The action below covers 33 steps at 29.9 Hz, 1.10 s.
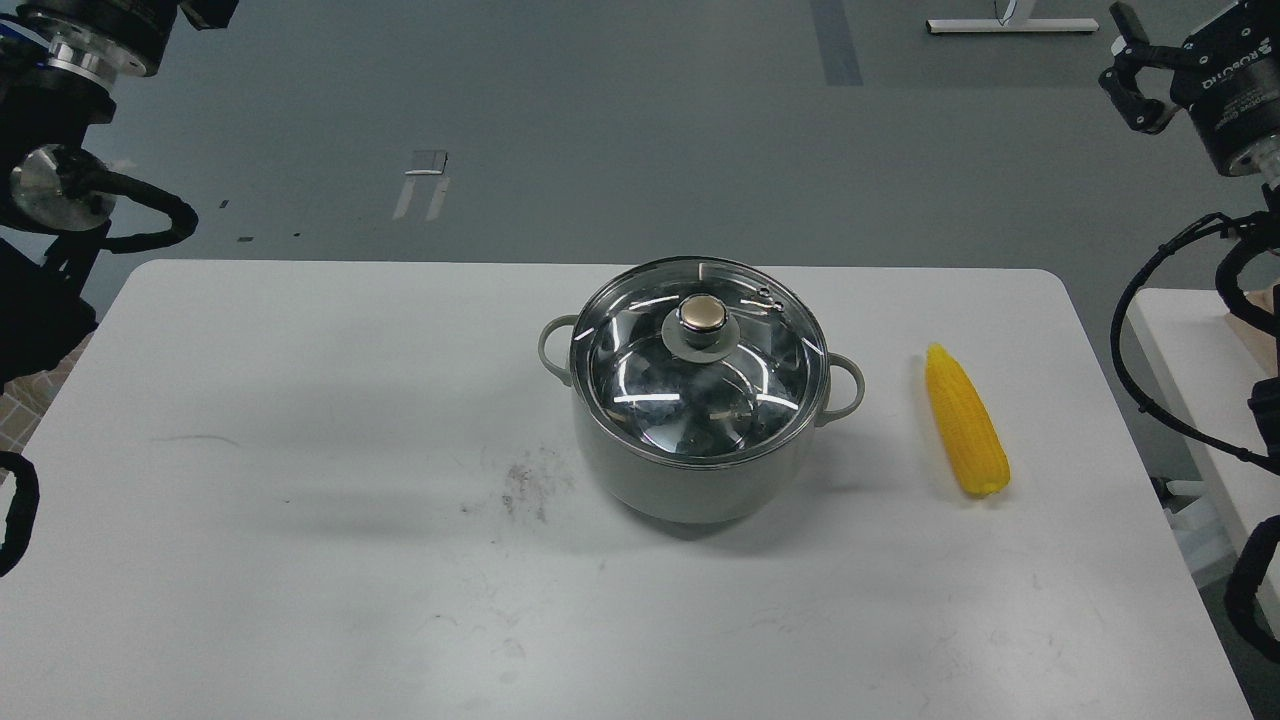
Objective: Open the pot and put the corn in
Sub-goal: 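Raise the left arm and move the left gripper toward the pot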
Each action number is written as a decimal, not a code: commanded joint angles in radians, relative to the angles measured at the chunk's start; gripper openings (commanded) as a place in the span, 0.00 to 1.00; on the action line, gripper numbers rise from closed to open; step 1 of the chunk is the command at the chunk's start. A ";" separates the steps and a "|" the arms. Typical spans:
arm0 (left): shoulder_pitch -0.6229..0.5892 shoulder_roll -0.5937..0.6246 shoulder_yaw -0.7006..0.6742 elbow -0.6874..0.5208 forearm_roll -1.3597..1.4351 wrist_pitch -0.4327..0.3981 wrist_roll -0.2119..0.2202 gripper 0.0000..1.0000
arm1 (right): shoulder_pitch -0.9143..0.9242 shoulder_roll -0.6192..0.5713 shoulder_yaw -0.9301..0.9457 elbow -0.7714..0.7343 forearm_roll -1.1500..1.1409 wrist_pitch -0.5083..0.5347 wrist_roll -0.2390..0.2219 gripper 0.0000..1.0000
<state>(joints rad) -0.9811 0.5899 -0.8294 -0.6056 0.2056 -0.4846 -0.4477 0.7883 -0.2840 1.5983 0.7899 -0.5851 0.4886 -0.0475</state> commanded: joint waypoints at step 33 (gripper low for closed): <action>-0.056 -0.002 0.121 -0.500 0.921 0.119 0.092 0.92 | -0.021 0.000 0.011 0.014 0.001 0.000 -0.002 1.00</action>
<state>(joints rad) -1.0446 0.5997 -0.7101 -0.9765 0.8661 -0.4097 -0.3544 0.7693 -0.2813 1.6086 0.8040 -0.5843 0.4887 -0.0480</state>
